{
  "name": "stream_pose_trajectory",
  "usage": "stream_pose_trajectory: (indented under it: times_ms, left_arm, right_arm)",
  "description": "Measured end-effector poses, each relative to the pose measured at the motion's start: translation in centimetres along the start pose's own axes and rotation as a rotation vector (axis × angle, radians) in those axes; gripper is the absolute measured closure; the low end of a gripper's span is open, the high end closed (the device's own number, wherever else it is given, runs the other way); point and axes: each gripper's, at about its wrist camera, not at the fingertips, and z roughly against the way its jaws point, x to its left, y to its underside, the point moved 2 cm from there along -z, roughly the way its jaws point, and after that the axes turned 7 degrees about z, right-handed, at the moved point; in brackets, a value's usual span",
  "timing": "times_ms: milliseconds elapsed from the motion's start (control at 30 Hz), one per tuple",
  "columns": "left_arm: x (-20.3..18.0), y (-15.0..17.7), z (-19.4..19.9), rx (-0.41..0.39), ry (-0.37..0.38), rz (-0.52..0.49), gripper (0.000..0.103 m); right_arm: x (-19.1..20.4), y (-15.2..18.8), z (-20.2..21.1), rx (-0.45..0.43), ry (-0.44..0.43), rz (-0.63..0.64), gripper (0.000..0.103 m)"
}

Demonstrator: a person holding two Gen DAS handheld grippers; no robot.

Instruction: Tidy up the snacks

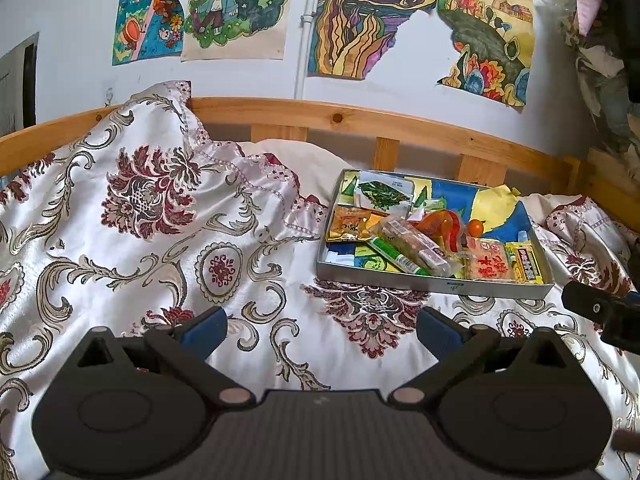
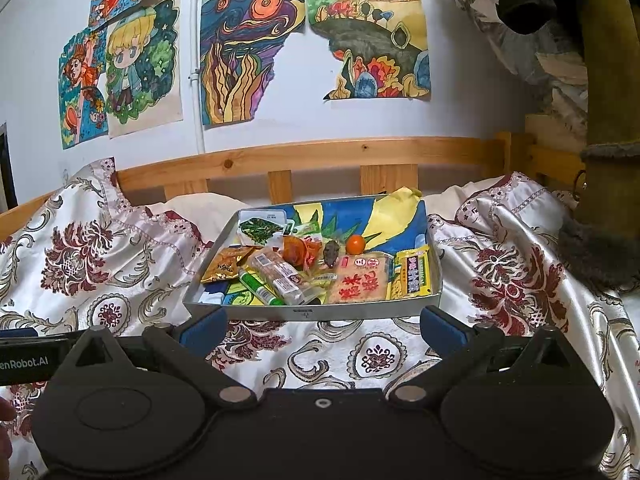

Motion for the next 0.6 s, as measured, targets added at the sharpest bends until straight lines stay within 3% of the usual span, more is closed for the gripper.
stream_pose_trajectory:
  times_ms: [600]
  left_arm:
    - [0.46, 0.19, -0.93, 0.037, -0.01, -0.004, 0.001]
  right_arm:
    - [0.53, 0.51, -0.95, 0.051, -0.013, 0.007, 0.001]
